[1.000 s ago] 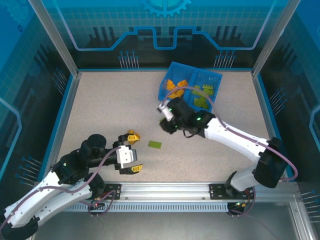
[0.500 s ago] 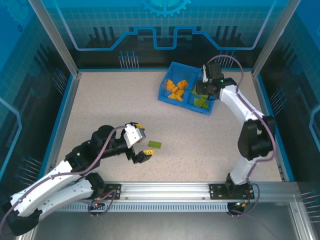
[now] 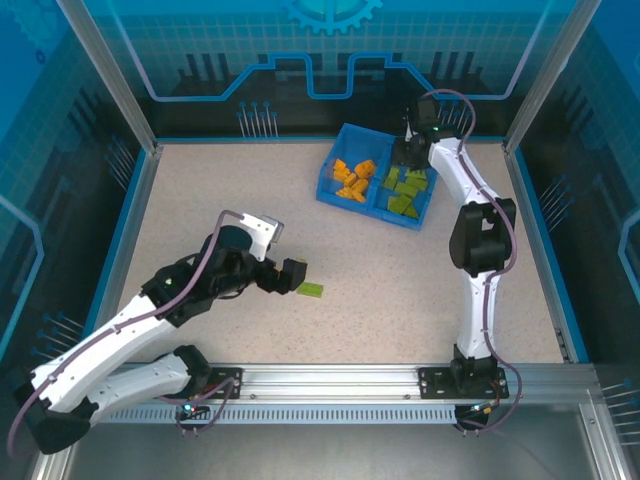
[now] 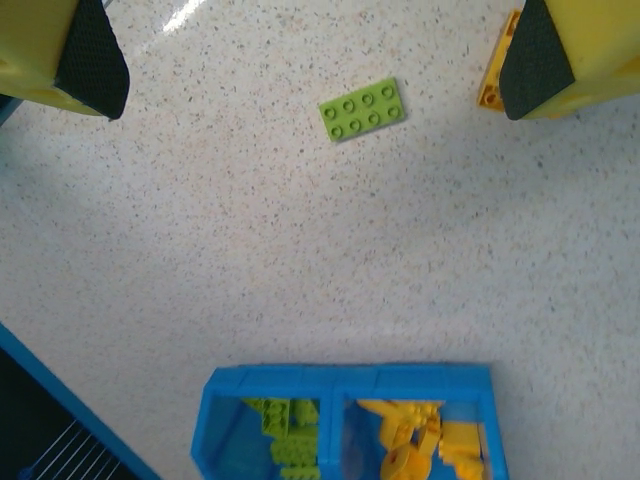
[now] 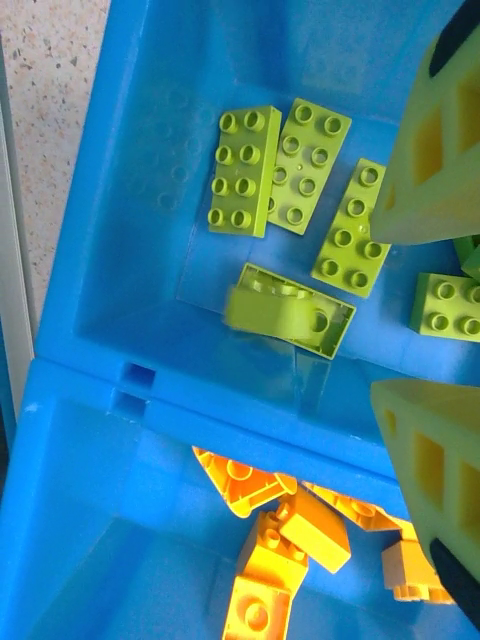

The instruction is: Sort the legos into containers by color

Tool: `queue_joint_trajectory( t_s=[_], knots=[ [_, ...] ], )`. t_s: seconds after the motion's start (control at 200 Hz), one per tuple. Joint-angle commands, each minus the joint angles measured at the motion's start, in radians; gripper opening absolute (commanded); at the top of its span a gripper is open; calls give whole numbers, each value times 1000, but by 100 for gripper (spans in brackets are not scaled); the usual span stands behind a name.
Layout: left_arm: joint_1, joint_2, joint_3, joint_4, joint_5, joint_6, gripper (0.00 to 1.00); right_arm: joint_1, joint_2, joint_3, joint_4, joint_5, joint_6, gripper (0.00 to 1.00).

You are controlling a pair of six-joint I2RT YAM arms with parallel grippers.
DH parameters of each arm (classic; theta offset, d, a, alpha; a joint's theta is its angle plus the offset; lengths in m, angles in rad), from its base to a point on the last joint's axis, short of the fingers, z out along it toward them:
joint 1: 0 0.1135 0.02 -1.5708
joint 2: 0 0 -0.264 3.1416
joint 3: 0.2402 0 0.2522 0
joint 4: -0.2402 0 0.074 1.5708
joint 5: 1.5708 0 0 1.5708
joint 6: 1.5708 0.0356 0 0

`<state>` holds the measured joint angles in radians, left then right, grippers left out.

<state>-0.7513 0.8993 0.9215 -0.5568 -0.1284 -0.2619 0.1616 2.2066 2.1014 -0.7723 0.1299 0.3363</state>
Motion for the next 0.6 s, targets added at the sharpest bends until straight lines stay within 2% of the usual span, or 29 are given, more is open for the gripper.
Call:
queue_joint_trajectory(
  t_s=[0.0,0.145,0.27,0.385,0.595],
  knots=[
    [5,59,11,-47,-9,-119,99,-13,-41,34,-63,-19,-11,43],
    [6,156,4,-6,-45,-246,99,-12,-156,-58,-56,-88,-16,44],
    [2,260,8,20,-65,-385,97,-7,-329,-259,-15,-207,-5,48],
    [-32,363,9,37,-80,-460,97,28,-534,-473,28,-277,13,55],
    [-74,585,61,-12,-92,-594,98,106,-803,-730,18,-277,45,73]
  ],
)
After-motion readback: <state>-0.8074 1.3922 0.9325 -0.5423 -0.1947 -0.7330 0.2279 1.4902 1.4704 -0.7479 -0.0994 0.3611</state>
